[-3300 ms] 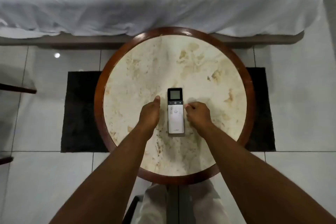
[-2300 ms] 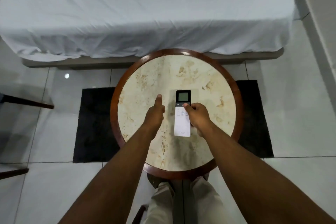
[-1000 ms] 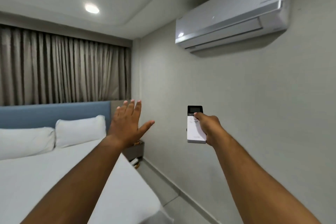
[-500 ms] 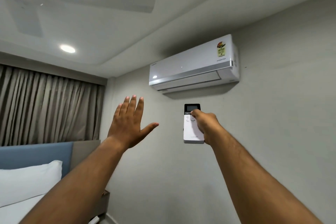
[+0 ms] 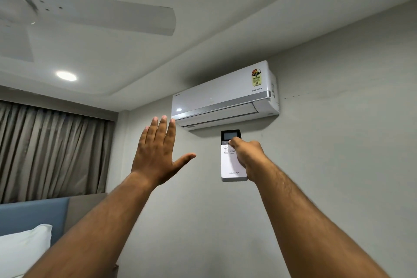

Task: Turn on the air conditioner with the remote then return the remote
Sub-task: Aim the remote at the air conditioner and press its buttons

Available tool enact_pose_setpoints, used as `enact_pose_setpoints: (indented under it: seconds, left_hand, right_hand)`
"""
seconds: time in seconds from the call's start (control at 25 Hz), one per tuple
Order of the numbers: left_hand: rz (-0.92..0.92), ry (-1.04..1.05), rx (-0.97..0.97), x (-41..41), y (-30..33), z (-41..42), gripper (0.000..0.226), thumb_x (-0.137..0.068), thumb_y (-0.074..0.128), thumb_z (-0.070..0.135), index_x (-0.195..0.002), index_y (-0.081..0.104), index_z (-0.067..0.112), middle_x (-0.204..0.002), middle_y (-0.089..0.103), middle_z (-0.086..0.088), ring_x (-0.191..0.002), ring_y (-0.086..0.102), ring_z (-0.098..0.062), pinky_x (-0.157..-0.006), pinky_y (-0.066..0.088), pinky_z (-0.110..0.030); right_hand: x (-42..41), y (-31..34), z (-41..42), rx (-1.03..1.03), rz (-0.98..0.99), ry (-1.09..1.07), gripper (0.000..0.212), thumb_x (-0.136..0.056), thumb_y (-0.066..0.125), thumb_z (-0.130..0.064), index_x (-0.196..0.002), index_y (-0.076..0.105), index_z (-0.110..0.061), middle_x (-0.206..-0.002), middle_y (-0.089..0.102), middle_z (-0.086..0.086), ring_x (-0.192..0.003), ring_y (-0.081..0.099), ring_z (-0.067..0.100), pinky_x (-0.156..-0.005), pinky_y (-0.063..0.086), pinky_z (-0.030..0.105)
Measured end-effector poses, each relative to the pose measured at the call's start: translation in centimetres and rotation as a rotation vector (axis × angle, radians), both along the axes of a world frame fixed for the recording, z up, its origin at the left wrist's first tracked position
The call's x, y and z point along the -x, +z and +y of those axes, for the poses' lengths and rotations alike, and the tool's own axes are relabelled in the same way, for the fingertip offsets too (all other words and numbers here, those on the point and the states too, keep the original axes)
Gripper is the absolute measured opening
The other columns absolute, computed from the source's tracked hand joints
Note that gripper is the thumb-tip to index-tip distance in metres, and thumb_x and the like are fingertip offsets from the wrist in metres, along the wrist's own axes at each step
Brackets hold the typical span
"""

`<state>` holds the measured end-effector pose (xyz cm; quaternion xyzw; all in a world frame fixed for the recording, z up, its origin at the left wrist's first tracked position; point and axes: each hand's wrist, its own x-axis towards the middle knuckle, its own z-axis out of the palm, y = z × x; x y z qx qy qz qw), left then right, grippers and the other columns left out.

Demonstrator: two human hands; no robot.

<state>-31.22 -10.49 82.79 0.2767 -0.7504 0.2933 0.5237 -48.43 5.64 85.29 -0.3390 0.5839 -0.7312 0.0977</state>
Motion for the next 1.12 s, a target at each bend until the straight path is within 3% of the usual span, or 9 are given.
enact_pose_setpoints:
  seconds: [0.44,1.12]
  left_hand:
    - [0.037,-0.016,0.025,0.7,0.1,-0.1,0.106,-0.079,0.012,0.086,-0.151,-0.005,0.010,-0.163,0.009,-0.017,-0.151,0.003,-0.032,-0.120,0.003,-0.046]
    - [0.068,-0.034,-0.007,-0.4,-0.5,-0.6,0.109,-0.078,0.015,0.085,-0.152,0.002,0.007,-0.162,0.011,-0.018,-0.150,0.006,-0.034,-0.121,0.008,-0.049]
  right_hand:
    - [-0.4,-0.3,1.0,-0.053,0.040,-0.024,0.021,-0.090,0.060,-0.028,-0.083,0.057,-0.009,-0.070,0.066,0.009,-0.052,0.062,0.023,-0.030,0.042,0.017]
    - [0.0,-0.4,1.2,-0.058,0.036,-0.019,0.021,-0.092,0.058,-0.030,-0.086,0.058,-0.010,-0.072,0.068,0.008,-0.055,0.064,0.023,-0.040,0.045,0.019]
